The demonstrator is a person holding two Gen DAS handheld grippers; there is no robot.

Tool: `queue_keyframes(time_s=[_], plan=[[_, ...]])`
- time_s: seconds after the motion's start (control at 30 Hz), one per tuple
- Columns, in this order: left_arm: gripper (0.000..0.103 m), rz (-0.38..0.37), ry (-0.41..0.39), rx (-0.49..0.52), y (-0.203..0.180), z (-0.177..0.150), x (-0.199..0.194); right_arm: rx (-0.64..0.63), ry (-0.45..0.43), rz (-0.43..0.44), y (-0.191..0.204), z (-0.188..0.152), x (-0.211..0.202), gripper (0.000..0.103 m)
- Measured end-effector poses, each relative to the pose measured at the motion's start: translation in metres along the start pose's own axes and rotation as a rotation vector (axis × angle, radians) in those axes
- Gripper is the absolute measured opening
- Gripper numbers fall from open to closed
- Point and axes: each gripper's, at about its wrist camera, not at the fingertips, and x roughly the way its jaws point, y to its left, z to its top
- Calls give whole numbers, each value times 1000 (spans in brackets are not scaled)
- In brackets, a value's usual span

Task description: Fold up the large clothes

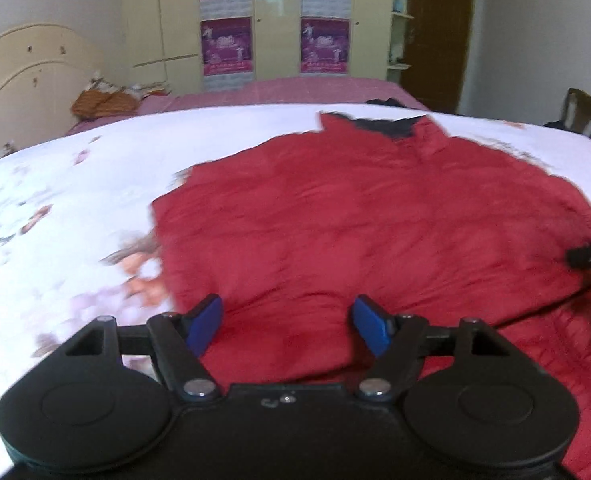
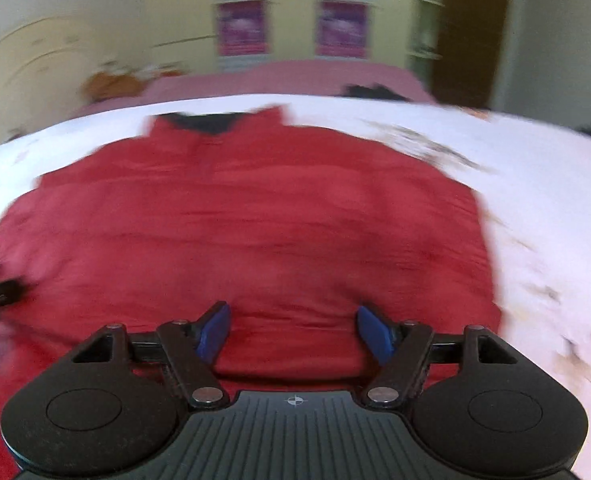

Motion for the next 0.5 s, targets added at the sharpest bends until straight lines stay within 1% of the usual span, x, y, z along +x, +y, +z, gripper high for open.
queue_keyframes(time_s=[0.03,0.07,0.13,0.2,0.27,0.3,0.33,0.37,0.5], plan=[[74,-11,5,-6,3,-1,-1,8,10,12,-4,1,1,58],[74,-15,6,-7,4,-1,-1,-10,16,9,-2,2,2,58],[73,-4,10,-3,2,0,-2,-32,28,-4,3,4,5,59],[73,7,18,-4,0,3,-7,-25,40,-5,2,6,7,59],[72,18,23,-13,0,2,-16,-14,54,12,0,10,1,61],[72,19,28,-17,3,1,-19,-7,55,33,-2,9,-4,68],[72,22,36,-20,3,-1,-25,1,51,72,-4,8,-8,86],[73,26,38,-18,1,-5,-30,10,38,99,-7,6,-15,89],[74,52,68,-3,-2,-28,-57,2,19,145,-17,-15,-45,89]])
